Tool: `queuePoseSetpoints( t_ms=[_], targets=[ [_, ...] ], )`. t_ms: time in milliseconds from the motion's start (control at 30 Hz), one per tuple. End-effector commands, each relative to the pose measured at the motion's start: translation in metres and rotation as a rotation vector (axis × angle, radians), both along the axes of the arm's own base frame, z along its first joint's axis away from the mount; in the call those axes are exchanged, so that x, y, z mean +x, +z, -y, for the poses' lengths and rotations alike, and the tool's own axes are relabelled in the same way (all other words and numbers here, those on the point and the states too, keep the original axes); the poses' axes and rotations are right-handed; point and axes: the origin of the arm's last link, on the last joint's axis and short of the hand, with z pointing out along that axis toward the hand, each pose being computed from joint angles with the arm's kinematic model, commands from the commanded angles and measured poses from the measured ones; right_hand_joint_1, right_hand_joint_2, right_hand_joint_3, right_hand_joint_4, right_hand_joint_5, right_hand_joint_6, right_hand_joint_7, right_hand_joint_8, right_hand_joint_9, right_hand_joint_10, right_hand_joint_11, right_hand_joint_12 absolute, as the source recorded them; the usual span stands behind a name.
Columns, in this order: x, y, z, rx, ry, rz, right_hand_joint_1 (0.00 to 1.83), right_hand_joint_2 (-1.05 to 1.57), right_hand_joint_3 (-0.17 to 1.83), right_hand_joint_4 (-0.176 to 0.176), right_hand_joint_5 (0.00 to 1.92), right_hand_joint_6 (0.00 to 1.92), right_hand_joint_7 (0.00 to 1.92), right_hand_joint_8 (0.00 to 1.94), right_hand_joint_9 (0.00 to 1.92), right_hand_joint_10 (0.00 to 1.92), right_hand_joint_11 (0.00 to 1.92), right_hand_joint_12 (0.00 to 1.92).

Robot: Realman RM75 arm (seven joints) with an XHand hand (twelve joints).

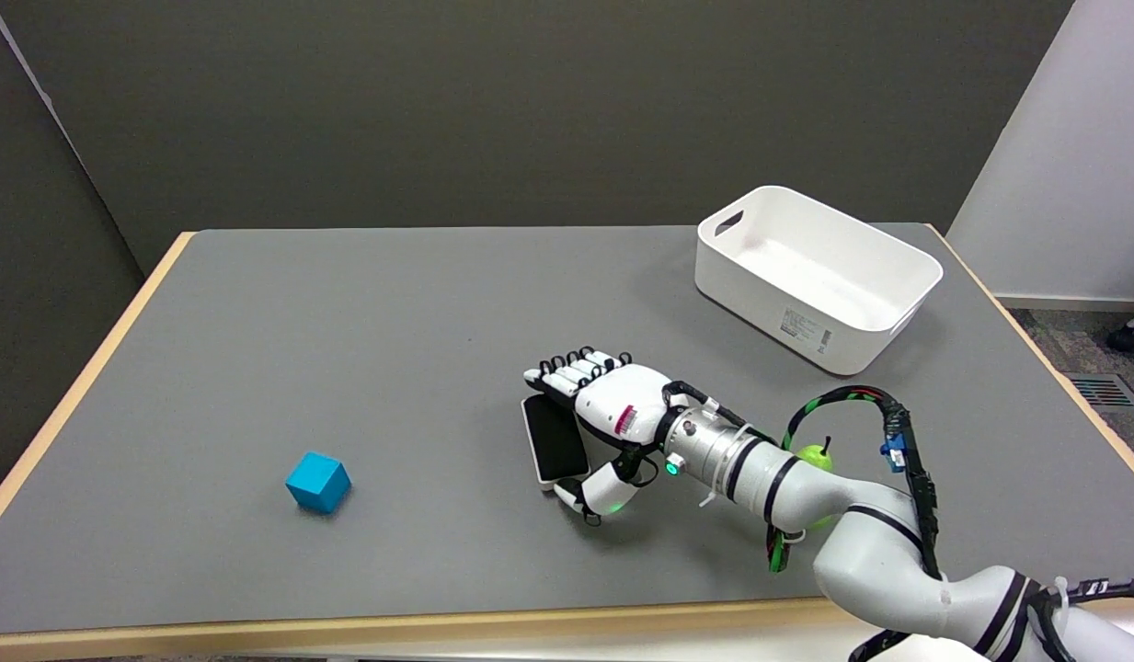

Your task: Pick up the blackboard eraser.

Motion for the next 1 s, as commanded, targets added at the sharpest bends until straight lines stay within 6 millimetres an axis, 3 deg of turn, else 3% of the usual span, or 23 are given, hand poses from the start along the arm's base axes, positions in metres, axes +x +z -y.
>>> queuePoseSetpoints(
  t_ms=[33, 500, 600, 667, 767, 833, 900, 1000],
  targets=[
    [-0.005, -0.004, 0.003, 0.019, 0.007, 0.014, 0.67, 0.58, 0.96, -0.075, 0.07, 0.34, 0.21, 0.42, 0.1, 0.69, 0.0, 1.07],
    [-0.007, -0.007, 0.016, 0.02, -0.011, 0.039, 0.73, 0.58, 0.9, -0.07, 0.1, 0.31, 0.18, 0.32, 0.1, 0.7, 0.0, 1.11],
    [-0.007, -0.008, 0.018, 0.029, 0.005, 0.042, 0.67, 0.58, 0.97, -0.073, 0.07, 0.36, 0.18, 0.4, 0.1, 0.7, 0.0, 1.08],
    [-0.007, -0.008, 0.019, 0.033, 0.018, 0.05, 0.74, 0.6, 0.95, -0.084, 0.11, 0.37, 0.28, 0.44, 0.15, 0.73, 0.0, 1.13],
    [-0.005, -0.008, 0.02, 0.037, 0.039, 0.069, 0.89, 0.65, 0.94, -0.104, 0.23, 0.47, 0.48, 0.59, 0.3, 0.83, 0.08, 1.24],
    [-0.004, -0.007, 0.02, 0.037, 0.047, 0.074, 0.95, 0.74, 0.89, -0.101, 0.35, 0.8, 0.62, 0.86, 0.45, 1.0, 0.2, 1.33],
    [-0.003, -0.007, 0.02, 0.036, 0.051, 0.076, 0.96, 0.76, 0.87, -0.102, 0.39, 0.91, 0.67, 0.97, 0.5, 1.07, 0.24, 1.38],
    [-0.001, -0.007, 0.021, 0.037, 0.064, 0.08, 1.3, 1.06, 0.34, -0.134, 0.47, 1.1, 0.78, 1.41, 0.63, 1.23, 0.33, 1.55]
  ],
)
